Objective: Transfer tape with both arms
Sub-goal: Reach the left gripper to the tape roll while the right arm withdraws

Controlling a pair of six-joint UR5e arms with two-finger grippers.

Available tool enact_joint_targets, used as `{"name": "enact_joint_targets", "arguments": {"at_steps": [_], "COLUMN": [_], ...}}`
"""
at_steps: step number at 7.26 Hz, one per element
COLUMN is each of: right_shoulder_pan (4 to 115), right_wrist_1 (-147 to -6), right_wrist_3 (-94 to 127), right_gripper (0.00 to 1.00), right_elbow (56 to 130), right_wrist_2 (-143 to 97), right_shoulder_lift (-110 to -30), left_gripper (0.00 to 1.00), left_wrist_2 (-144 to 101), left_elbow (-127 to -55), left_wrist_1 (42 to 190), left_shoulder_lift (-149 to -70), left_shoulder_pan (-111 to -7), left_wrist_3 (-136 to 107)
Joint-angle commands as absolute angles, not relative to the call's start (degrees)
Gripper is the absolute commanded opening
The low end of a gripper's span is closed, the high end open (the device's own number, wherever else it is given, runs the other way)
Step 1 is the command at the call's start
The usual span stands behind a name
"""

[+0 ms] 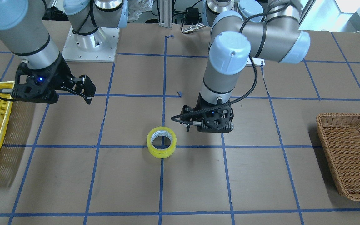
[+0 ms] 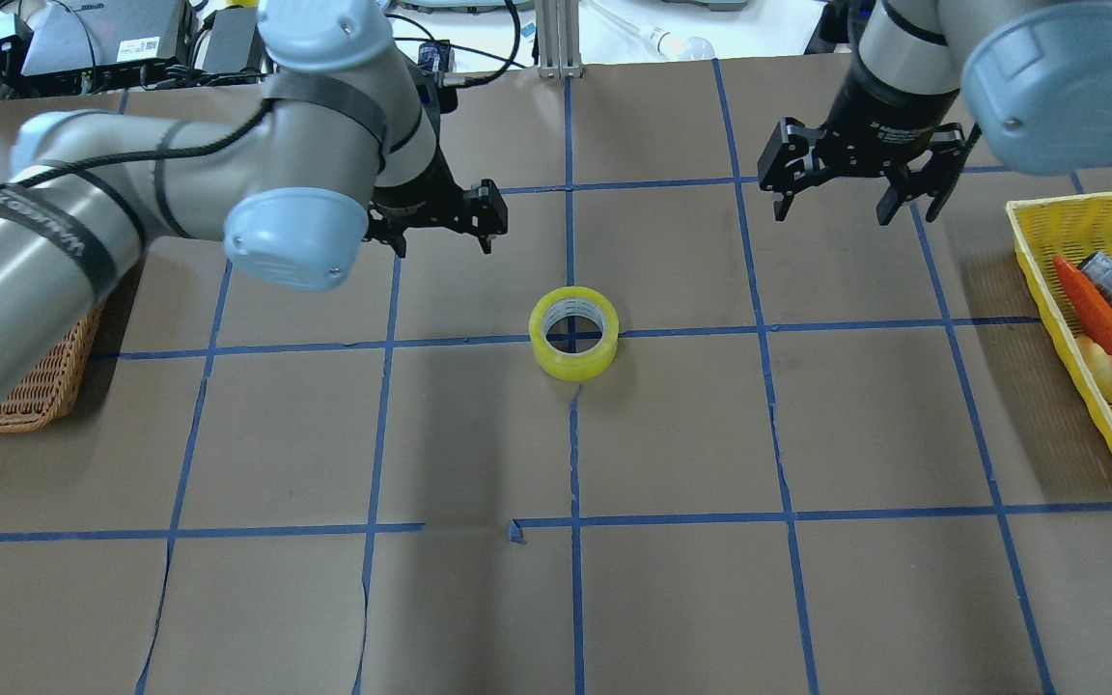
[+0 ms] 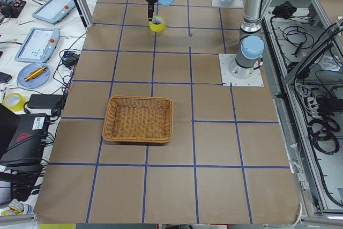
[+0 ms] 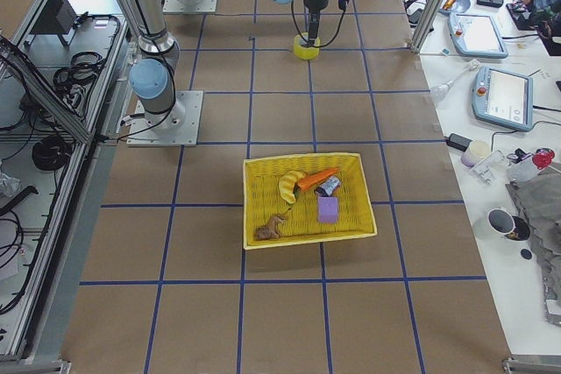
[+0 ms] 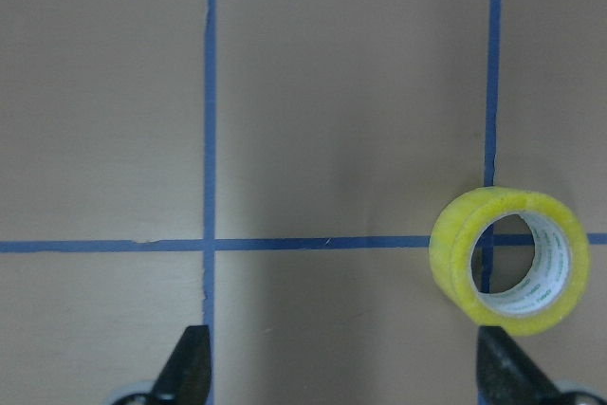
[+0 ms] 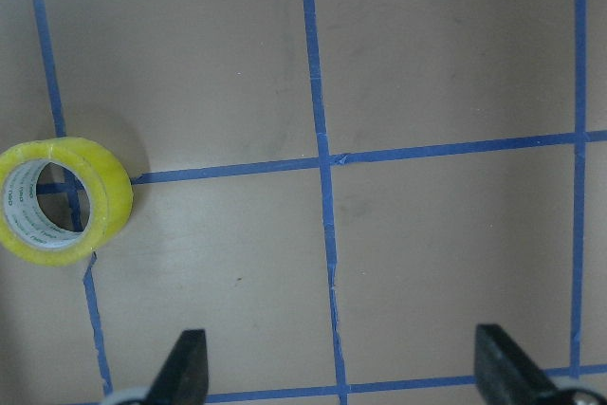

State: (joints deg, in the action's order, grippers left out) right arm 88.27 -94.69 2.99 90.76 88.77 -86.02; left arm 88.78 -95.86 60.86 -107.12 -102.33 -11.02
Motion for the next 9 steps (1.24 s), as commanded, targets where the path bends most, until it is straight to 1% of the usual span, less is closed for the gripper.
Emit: {"name": "enact_joint_targets", "arguments": {"at_steps": [1, 2, 3, 4, 5, 6, 7, 8, 9], "right_shoulder_pan": [88.1, 88.1, 88.2, 88.3, 88.3, 88.3, 88.3, 88.3, 88.2], "right_wrist_1": [-94.0, -94.0, -94.0, -94.0, -94.0, -94.0, -94.0, -94.0, -94.0], "right_wrist_3": [1.8, 1.8, 2.3, 2.6, 2.5, 2.4, 2.4, 2.4, 2.4], "right_gripper": [1.0, 1.0, 1.0, 1.0, 1.0, 1.0, 1.0, 1.0, 1.0], "right_elbow": [91.8, 92.8, 92.9, 92.8, 92.8, 92.8, 92.8, 92.8, 92.8], "right_wrist_2": [89.7, 90.0, 90.0, 90.1, 90.0, 89.8, 89.8, 89.8, 89.9], "right_shoulder_lift": [-89.3, -89.3, -89.4, -89.4, -89.4, -89.4, -89.4, -89.4, -89.4], "left_gripper": [1.0, 0.96, 0.95, 0.81, 0.49, 0.21, 0.02, 0.0, 0.0], "left_wrist_2": [88.9, 88.9, 88.9, 88.8, 88.4, 86.8, 86.7, 86.7, 86.7], "left_elbow": [-97.3, -97.6, -97.6, -98.3, -99.1, -99.8, -100.8, -100.9, -100.7], "left_wrist_1": [53.2, 52.9, 50.9, 49.6, 48.5, 48.2, 48.0, 47.5, 47.4], "left_shoulder_lift": [-113.9, -115.8, -117.1, -118.5, -119.8, -120.1, -120.0, -119.2, -117.7], "left_shoulder_pan": [-106.9, -107.5, -107.8, -107.7, -107.8, -107.8, -107.9, -107.9, -107.7], "left_wrist_3": [-12.9, -13.0, -13.0, -13.1, -13.5, -14.4, -14.8, -14.3, -14.1]}}
